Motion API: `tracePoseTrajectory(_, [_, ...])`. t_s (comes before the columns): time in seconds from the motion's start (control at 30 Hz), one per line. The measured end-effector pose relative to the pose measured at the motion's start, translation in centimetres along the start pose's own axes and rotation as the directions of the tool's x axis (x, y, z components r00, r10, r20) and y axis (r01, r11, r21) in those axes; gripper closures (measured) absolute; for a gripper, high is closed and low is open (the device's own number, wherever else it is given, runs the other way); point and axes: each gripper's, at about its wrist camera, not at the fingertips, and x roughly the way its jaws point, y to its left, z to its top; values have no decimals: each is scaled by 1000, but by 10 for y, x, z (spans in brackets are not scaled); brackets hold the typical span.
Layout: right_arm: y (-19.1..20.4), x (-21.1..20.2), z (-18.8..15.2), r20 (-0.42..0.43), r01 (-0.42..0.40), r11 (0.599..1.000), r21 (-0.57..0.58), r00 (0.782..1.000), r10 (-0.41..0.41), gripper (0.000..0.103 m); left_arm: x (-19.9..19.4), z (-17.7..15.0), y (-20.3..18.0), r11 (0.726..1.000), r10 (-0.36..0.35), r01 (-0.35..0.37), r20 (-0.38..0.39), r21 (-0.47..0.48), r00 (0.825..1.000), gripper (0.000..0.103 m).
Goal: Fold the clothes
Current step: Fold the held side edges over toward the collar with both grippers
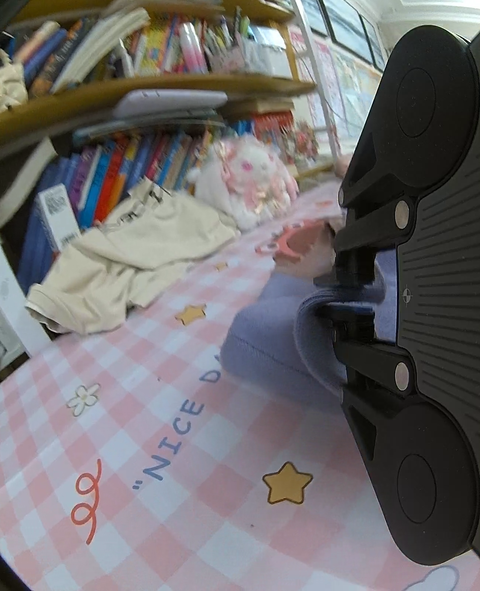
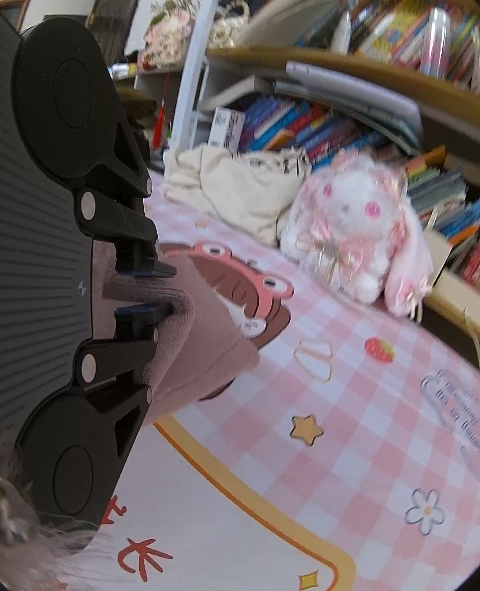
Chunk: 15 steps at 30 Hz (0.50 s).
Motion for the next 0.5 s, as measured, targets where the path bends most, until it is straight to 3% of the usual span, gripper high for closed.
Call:
tracePoseTrajectory(0.07, [-1, 3, 1, 2, 0, 1000, 7, 1000, 0, 77, 1, 4, -3, 1000, 0, 0, -11, 14, 1000, 79])
tracePoseTrajectory(0.13, [1, 2, 1, 6, -17, 1000, 9, 1000, 17, 71, -1, 8, -8, 999, -8, 9, -12, 33, 1000, 59])
tracePoseTrajectory(0.23, [10, -5, 3, 31, -51, 999, -14, 998, 52, 57, -12, 14, -20, 996, -33, 30, 33, 87, 999, 42])
tracePoseTrajectory(0.37, [21, -20, 11, 100, -65, 996, -58, 992, 71, 49, -30, 20, -28, 993, -54, 39, 128, 115, 990, 36])
tracePoseTrajectory(0.43, [31, -25, 12, 135, -4, 990, -142, 991, 24, 48, -38, 21, -31, 989, -12, -13, 170, 146, 985, 36])
tracePoseTrajectory(0.5, [44, -28, 7, 176, 95, 956, -276, 983, -47, 43, -42, 17, -35, 978, 31, -70, 196, 199, 980, 36])
